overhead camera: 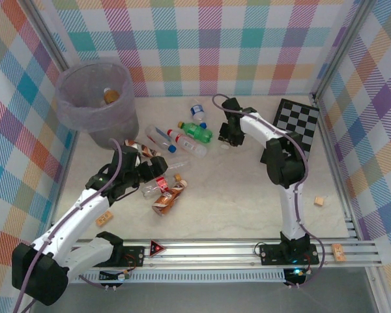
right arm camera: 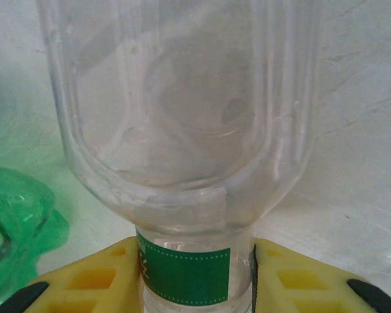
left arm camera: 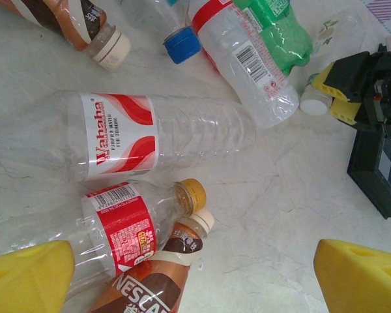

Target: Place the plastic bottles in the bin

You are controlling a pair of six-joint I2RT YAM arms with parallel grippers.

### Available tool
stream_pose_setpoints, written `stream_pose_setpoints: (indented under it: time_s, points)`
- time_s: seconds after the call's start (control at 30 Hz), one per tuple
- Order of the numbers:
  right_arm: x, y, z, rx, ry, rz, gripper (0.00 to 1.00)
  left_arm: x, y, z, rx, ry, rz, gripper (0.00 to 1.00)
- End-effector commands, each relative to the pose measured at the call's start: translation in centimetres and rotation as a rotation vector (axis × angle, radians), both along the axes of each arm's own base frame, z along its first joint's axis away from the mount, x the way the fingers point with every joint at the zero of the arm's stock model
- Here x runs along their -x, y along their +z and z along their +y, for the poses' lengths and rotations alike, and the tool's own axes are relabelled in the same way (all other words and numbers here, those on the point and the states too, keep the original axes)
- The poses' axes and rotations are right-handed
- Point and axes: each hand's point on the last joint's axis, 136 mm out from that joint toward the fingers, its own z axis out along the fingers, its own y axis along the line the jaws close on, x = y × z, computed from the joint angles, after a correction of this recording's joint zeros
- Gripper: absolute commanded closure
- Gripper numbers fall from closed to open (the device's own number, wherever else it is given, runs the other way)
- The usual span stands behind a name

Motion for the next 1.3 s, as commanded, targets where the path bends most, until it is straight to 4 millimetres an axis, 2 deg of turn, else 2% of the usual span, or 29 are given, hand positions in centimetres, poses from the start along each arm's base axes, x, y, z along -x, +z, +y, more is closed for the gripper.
stream_pose_setpoints:
  time_s: [0.0,0.07,0.13,0.23,0.3,0.37,0.5,0.6,0.8,0.93,1.1,1.27]
  points:
    - [1.1,2.0,-1.0,0.011,0.056,-0.039,0.74,-0.6,0.7,-0.9,0.036,-0.012,-0.02,0.06]
    - [1.5,2.7,-1.4,-0.004,0.065,-0.084,0.82,-0.9,0.8,-1.4,0.062,-0.019,-0.018,0.06]
    - [2.1,3.6,-1.4,-0.035,0.097,-0.143,0.83,-1.1,0.9,-2.1,0.095,-0.029,-0.015,0.05]
    - [3.9,4.7,-1.5,-0.058,0.174,-0.203,0.85,-1.8,1.7,-3.2,0.165,-0.048,-0.052,0.03]
    - [5.3,5.4,-1.6,-0.073,0.22,-0.221,0.93,-2.1,2.1,-3.9,0.215,-0.063,-0.069,0.0]
    - [7.3,6.2,-0.4,-0.144,0.328,-0.231,1.0,-2.4,2.7,-4.8,0.271,-0.08,-0.082,0.0]
    - [12.2,9.3,3.2,-0.397,0.587,-0.289,1.0,-2.8,4.8,-6.7,0.395,-0.118,-0.103,0.0]
    - [15.5,11.7,4.8,-0.559,0.708,-0.351,1.0,-3.0,6.3,-7.9,0.434,-0.137,-0.112,0.0]
    - [19.1,12.8,6.2,-0.54,0.819,-0.392,1.0,-3.2,9.0,-10.9,0.549,-0.175,-0.155,0.0]
    - [20.4,12.8,7.4,-0.556,0.849,-0.375,1.0,-3.4,9.6,-13.2,0.563,-0.229,-0.163,0.0]
    - [21.5,13.4,8.8,-0.597,0.877,-0.376,1.0,-3.7,8.4,-15.5,0.557,-0.256,-0.13,0.0]
    - [21.5,13.3,9.2,-0.611,0.866,-0.383,1.0,-3.8,7.3,-16.8,0.553,-0.267,-0.103,0.11]
